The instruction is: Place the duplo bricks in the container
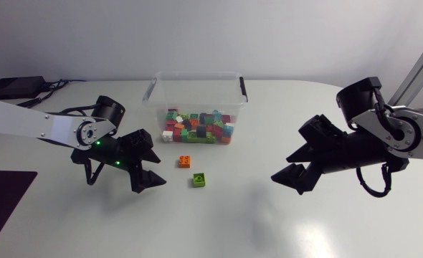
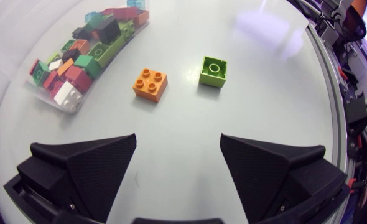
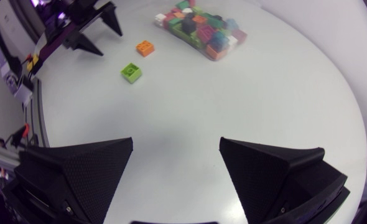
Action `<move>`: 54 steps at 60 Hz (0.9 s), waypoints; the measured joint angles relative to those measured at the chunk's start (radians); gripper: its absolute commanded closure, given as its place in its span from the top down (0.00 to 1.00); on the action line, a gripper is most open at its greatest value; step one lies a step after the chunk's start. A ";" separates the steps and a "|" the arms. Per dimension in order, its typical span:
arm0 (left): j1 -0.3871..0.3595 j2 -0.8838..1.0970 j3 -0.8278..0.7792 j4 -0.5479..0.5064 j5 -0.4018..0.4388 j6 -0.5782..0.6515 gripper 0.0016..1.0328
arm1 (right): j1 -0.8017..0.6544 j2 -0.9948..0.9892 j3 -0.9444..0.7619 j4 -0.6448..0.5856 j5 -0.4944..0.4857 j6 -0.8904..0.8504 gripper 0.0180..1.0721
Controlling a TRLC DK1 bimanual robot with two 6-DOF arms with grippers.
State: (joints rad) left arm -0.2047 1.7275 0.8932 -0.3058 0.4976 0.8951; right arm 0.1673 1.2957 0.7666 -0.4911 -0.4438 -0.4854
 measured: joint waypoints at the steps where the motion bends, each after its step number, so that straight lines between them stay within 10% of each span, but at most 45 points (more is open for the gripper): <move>1: 0.002 0.021 0.007 0.016 0.016 0.021 0.86 | 0.014 -0.006 -0.001 -0.001 0.001 -0.024 0.95; 40: -0.009 0.362 0.308 0.043 0.179 0.207 0.71 | 0.283 0.245 0.074 0.002 -0.005 -0.261 0.95; 54: -0.043 0.401 0.359 0.034 0.206 0.242 0.38 | 0.327 0.394 0.218 0.013 0.003 -0.286 0.95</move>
State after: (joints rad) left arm -0.2474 2.1281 1.2522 -0.2718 0.7036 1.1370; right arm 0.4942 1.6901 0.9848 -0.4786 -0.4408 -0.7715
